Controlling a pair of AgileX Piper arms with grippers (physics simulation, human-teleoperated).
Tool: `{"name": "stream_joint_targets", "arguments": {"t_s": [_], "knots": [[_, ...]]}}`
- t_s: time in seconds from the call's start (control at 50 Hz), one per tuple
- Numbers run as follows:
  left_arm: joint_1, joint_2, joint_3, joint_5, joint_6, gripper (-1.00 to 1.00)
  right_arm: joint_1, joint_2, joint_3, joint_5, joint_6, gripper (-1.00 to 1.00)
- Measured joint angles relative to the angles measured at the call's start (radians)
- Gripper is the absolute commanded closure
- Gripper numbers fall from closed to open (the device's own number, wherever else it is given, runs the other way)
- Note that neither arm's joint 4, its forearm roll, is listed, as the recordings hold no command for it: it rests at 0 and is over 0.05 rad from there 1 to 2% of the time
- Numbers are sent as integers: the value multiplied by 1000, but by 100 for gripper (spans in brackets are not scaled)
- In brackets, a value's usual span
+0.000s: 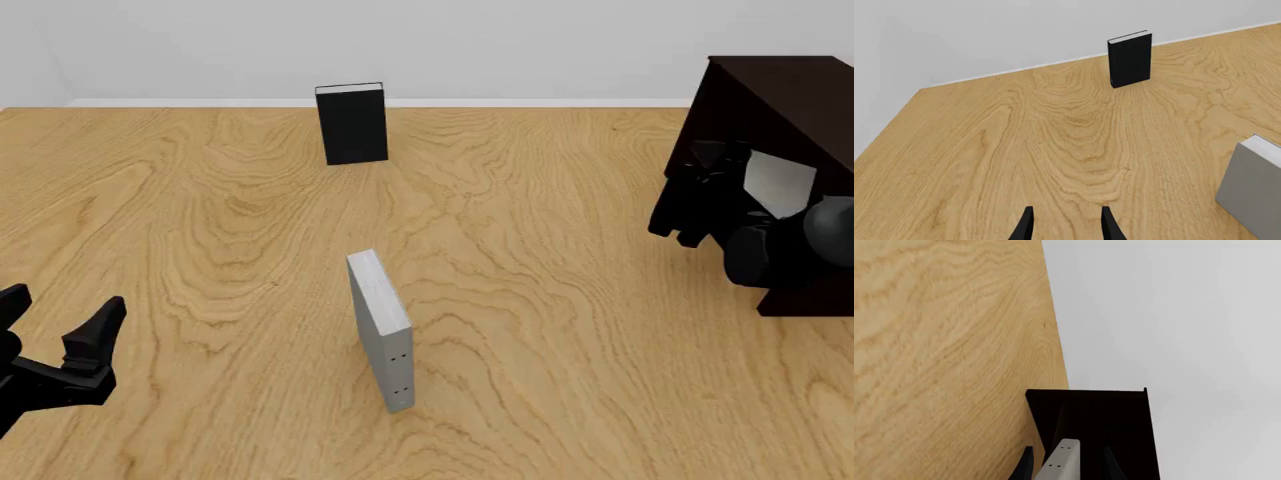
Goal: Pick up the book on the right and place it on the cabinet shelf.
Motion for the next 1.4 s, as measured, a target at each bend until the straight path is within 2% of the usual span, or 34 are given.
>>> {"name": "stream_joint_targets", "arguments": {"t_s": [0.72,1.4], "knots": [[2,-23,0,28,-2,-100,-22,22,-54,35,-18,-100],[-3,-29,0,30,-5,-100,-91,-38,68,-14,-15,-100]]}}
